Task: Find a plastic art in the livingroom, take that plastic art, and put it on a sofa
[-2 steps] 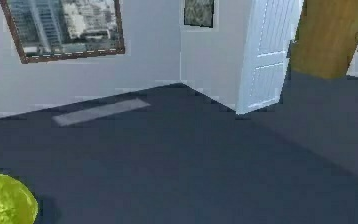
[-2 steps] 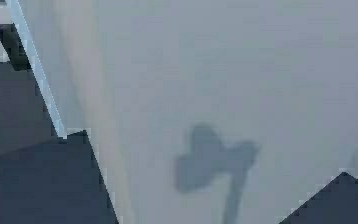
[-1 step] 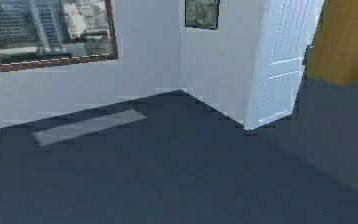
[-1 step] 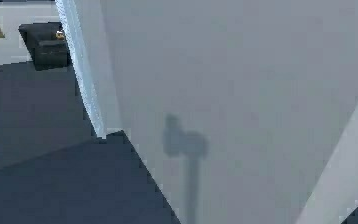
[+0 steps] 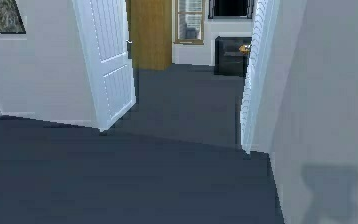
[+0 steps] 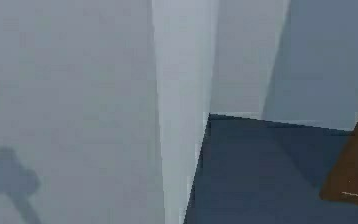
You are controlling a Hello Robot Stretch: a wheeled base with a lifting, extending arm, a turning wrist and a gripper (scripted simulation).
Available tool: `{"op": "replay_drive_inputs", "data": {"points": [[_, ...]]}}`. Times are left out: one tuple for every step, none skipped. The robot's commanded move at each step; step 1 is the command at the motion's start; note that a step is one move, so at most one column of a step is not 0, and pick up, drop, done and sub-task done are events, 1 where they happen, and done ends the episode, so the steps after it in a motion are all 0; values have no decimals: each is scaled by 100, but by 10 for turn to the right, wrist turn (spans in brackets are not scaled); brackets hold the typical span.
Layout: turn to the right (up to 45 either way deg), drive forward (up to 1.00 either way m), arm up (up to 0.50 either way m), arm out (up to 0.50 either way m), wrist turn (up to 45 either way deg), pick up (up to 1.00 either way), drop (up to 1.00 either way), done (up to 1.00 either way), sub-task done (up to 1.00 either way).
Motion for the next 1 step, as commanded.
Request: {"op": "replay_drive_inputs", "data": {"points": [[0,100,0,0,0,0,0,0,0]]}}
